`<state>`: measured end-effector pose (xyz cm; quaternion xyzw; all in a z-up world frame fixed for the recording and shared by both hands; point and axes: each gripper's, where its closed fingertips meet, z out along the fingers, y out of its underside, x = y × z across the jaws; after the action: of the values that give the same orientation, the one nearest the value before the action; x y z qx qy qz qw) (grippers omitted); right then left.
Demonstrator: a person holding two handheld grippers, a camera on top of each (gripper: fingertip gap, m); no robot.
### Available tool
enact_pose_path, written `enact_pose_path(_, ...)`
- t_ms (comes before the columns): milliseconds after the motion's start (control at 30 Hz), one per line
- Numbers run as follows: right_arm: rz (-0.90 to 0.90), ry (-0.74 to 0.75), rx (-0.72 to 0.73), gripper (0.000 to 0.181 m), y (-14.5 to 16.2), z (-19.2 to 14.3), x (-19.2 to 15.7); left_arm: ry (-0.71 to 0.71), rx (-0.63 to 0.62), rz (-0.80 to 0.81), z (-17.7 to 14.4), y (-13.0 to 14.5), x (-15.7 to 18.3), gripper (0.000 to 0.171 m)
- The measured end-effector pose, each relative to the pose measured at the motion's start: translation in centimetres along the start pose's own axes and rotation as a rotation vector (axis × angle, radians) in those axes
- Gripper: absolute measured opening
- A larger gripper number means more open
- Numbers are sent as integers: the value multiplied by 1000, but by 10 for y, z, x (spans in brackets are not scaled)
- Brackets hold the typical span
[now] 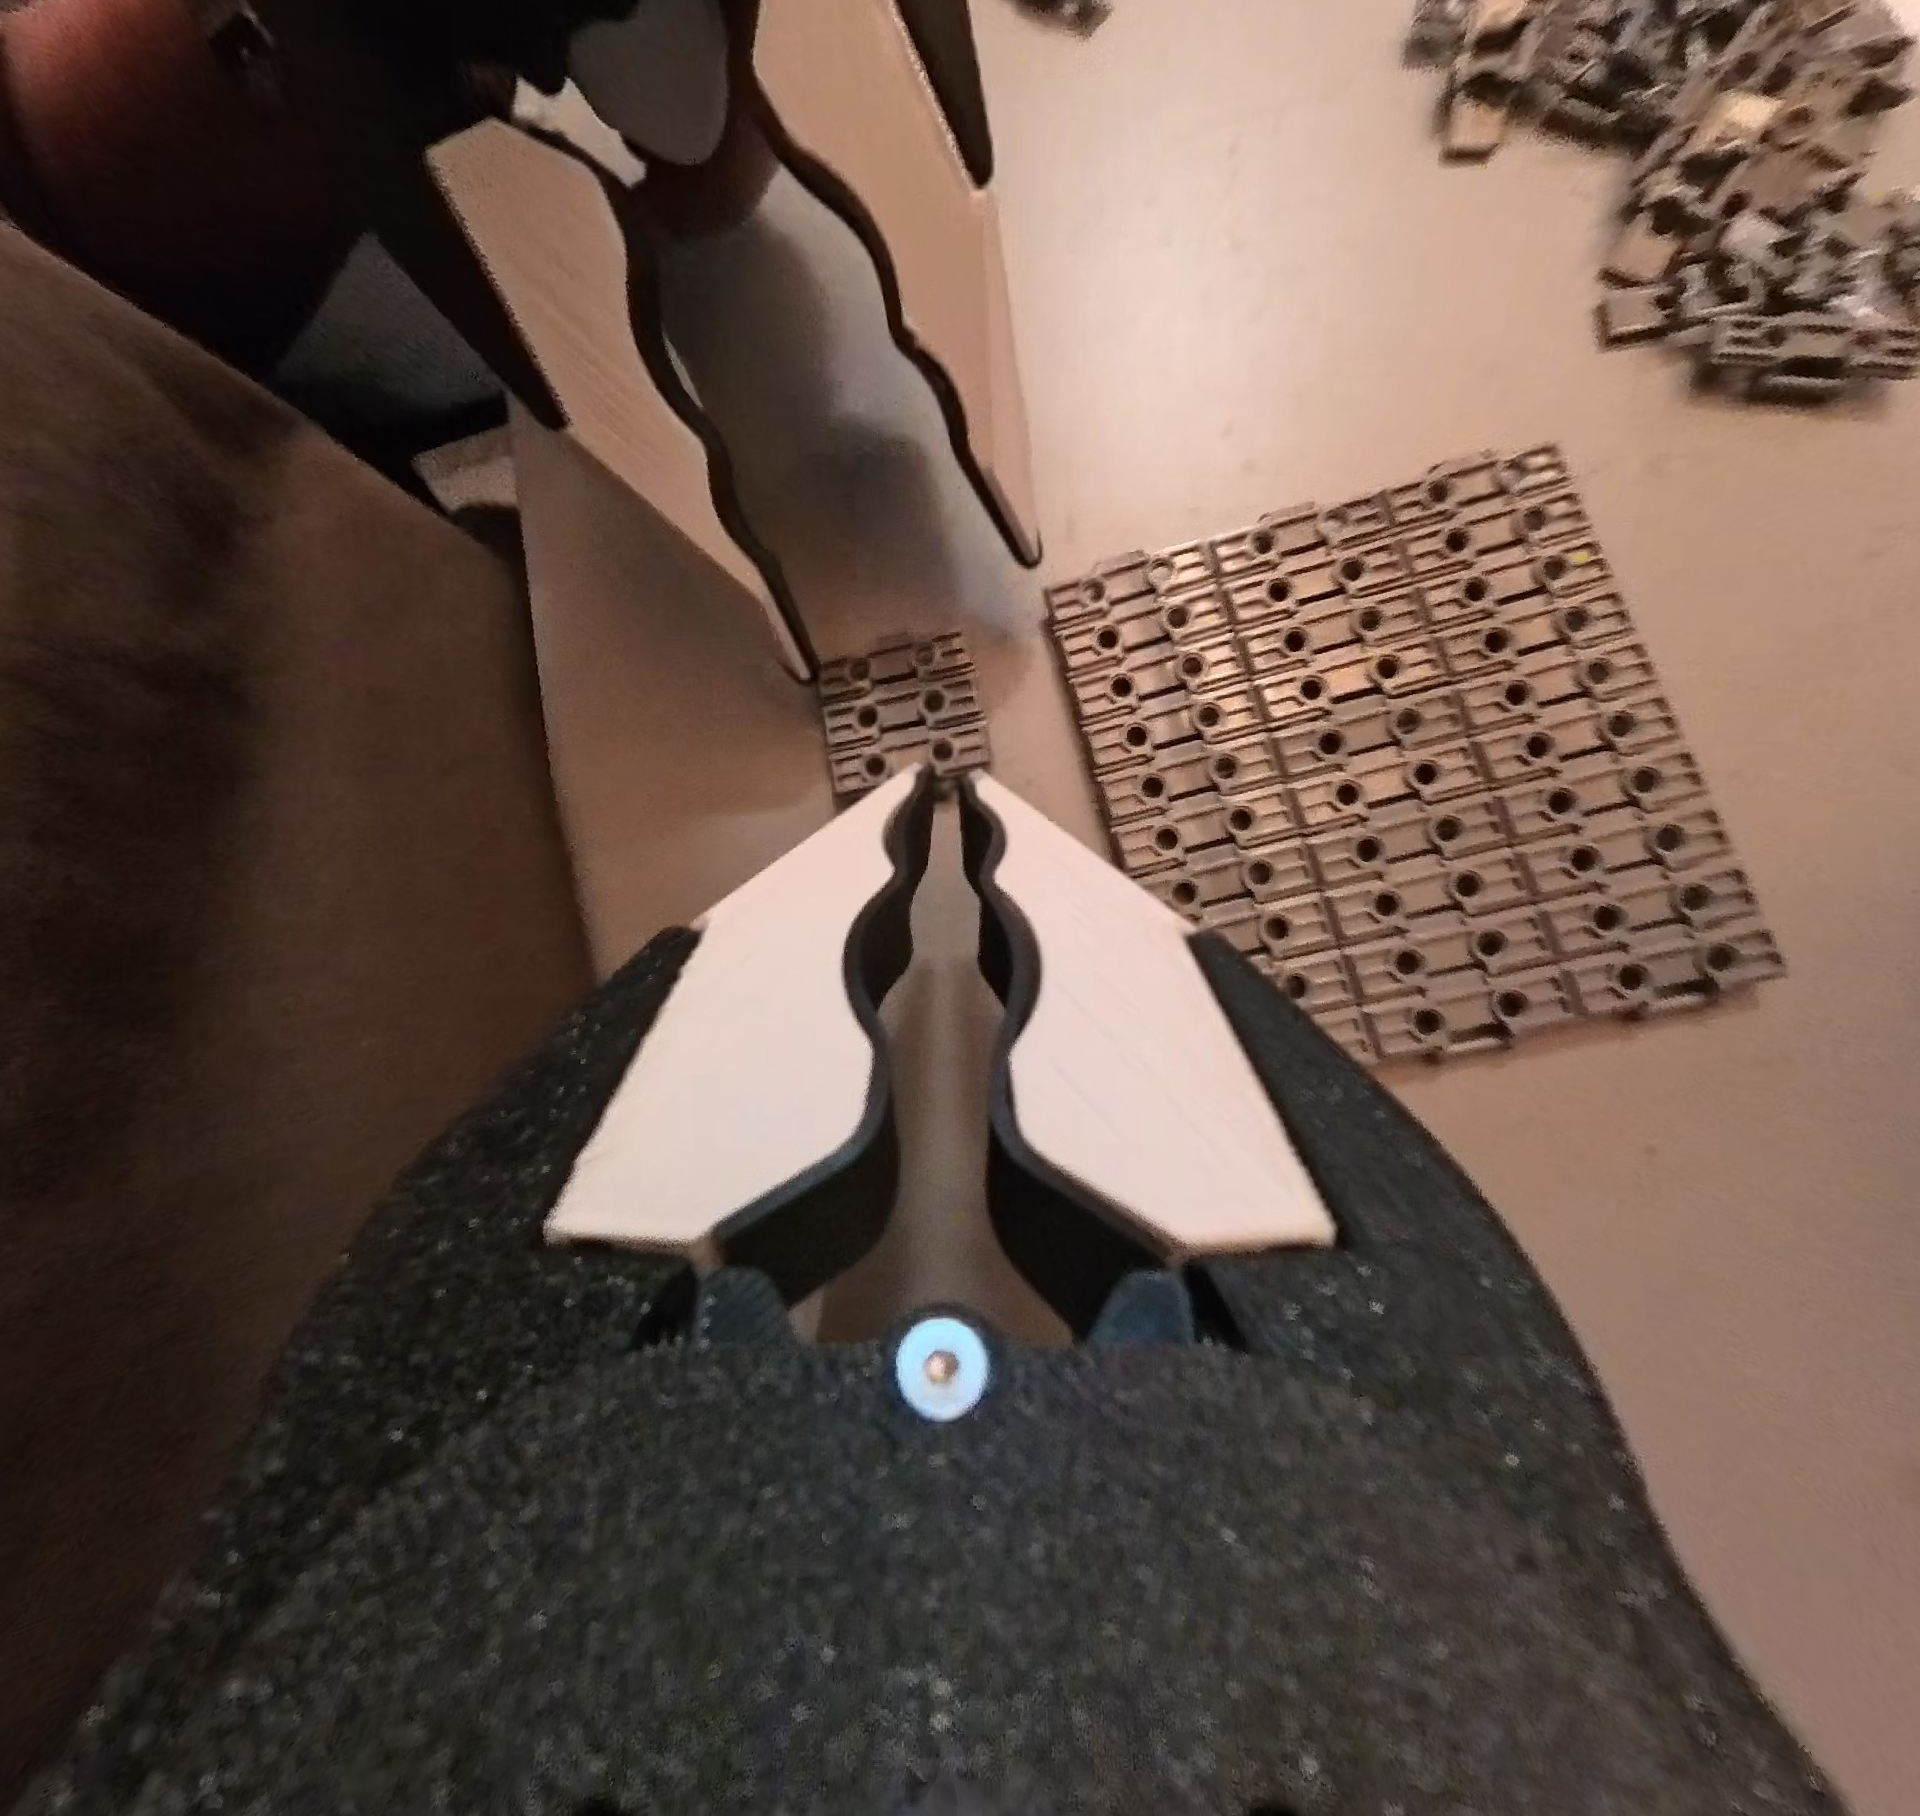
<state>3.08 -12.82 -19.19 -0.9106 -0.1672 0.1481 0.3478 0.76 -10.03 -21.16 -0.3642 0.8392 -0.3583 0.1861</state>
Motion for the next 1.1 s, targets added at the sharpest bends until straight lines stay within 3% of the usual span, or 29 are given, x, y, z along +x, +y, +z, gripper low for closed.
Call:
enact_pose_path(133,12,38,120,4,-9,-14,4,-175,12,-68,-18,-1,-46,56)
enact_pose_path(267,1,121,133,5,-3,-21,10,-530,-228,-179,-39,39,-126,65)
enact_pose_path(333,-13,158,132,5,2,-24,11,-588,-261,-245,-42,51,-148,62)
enact_pose_path(467,-15,203,124,6,12,-27,12,-622,-208,-362,-45,57,-175,55)
enact_pose_path(767,24,214,162,6,23,-30,16,-626,-274,-340,-43,62,-182,25)
enact_pose_path(867,29,184,200,6,17,-33,13,-631,-247,-319,-47,55,-177,24)
enact_pose_path(1000,33,196,260,6,7,-42,15,-588,-109,-232,-51,21,-156,25)
enact_pose_path(1100,96,175,344,14,-3,-45,18,-521,60,0,-47,-24,-117,24)
